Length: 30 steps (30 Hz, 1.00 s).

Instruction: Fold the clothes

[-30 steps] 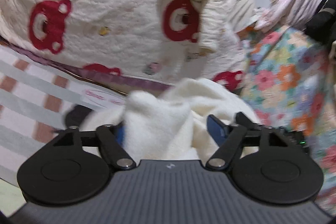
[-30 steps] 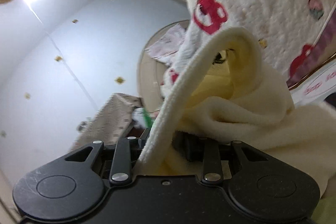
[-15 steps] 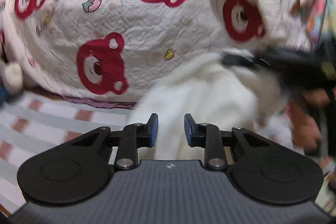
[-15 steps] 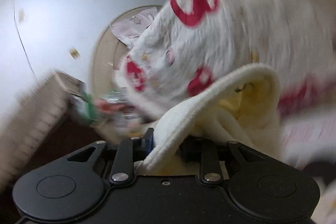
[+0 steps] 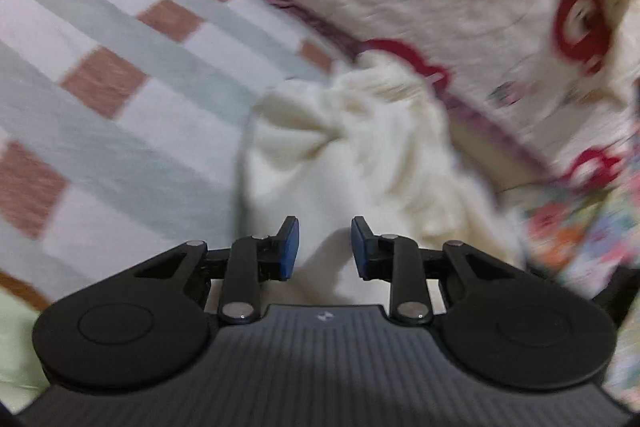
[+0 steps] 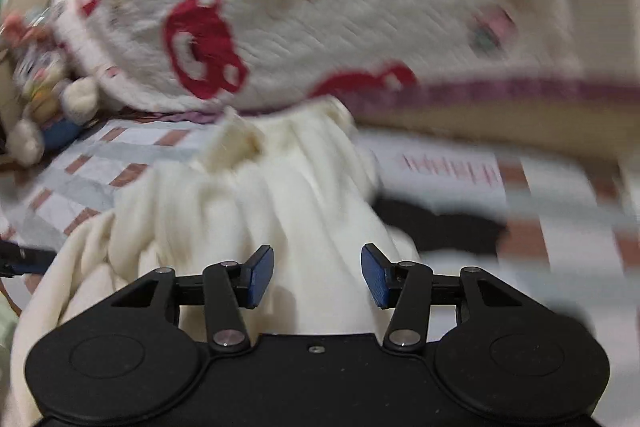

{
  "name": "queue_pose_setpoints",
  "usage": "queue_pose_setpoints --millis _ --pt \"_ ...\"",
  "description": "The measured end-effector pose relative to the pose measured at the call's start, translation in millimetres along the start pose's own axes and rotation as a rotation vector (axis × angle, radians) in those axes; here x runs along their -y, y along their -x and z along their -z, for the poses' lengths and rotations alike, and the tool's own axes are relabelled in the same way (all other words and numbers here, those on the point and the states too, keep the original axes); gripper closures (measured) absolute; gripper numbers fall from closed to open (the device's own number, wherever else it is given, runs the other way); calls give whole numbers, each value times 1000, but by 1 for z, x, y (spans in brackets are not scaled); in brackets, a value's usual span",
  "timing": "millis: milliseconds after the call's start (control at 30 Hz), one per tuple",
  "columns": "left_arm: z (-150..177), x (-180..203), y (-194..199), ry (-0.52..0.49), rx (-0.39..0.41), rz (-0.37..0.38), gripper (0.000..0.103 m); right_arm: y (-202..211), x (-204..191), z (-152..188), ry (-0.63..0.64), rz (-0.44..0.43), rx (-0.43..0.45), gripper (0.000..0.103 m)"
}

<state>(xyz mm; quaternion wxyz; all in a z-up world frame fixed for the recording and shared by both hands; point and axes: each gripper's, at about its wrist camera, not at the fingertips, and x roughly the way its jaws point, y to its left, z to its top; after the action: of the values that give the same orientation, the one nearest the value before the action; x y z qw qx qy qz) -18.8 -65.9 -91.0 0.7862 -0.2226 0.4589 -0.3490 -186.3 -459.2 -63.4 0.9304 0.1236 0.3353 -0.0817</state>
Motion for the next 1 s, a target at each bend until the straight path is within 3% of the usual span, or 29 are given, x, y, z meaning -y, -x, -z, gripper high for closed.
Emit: queue_pose_setpoints --millis 133,233,367,600,667,800,1000 --pt "4 8 -7 -4 -43 79 74 7 20 12 -91 -26 -47 49" --pt "13 15 -12 -13 -100 100 56 11 25 16 -162 -122 -48 49" --pt "19 16 -11 35 -142 115 45 17 23 15 -233 -216 -77 49" --pt "17 -9 -3 132 -131 47 40 27 18 14 -353 -375 -131 48" --pt "17 -13 -6 147 -142 75 40 27 16 15 -348 -360 -144 41" --pt "24 -5 -25 124 -214 118 38 26 11 17 -330 -318 -170 40" --pt "29 8 -48 29 -240 25 25 20 11 24 -363 -298 -210 39"
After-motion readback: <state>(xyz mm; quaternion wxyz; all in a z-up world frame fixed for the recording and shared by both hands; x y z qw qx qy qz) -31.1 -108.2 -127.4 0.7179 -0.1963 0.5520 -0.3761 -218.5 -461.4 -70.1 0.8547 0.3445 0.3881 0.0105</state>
